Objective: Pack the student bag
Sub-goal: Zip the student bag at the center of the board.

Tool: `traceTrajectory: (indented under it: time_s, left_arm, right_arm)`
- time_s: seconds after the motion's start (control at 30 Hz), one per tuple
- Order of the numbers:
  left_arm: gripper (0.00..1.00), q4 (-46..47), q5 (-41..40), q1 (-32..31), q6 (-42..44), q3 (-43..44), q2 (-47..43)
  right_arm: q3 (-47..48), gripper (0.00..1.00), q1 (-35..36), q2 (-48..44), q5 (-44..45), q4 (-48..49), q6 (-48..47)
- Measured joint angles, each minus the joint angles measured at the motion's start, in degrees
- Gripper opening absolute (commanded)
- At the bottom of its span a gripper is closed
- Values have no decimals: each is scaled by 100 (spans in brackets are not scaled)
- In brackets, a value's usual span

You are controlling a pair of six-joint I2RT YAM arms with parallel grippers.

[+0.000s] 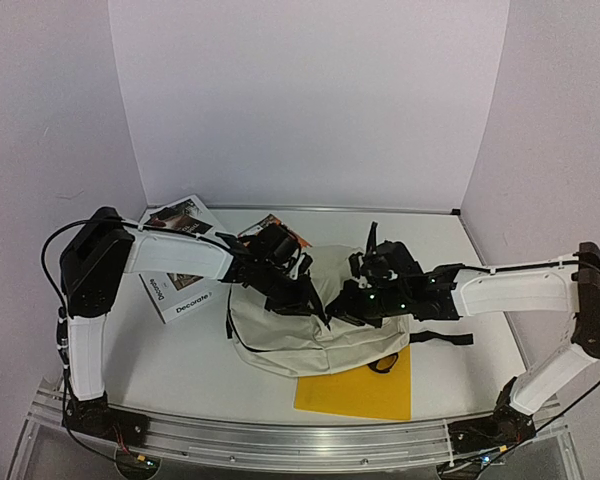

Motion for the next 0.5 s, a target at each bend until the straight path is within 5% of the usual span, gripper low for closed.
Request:
traceTrajectory:
  time_s: [0.23, 0.5]
  left_arm:
    - [1, 201, 11, -28, -170, -144, -109]
    - [0, 271, 7, -37, -170, -227, -188]
  right_arm:
    - [-70, 0, 0, -166, 138, -92, 61]
    - [-131, 0, 11, -291, 323, -131, 122]
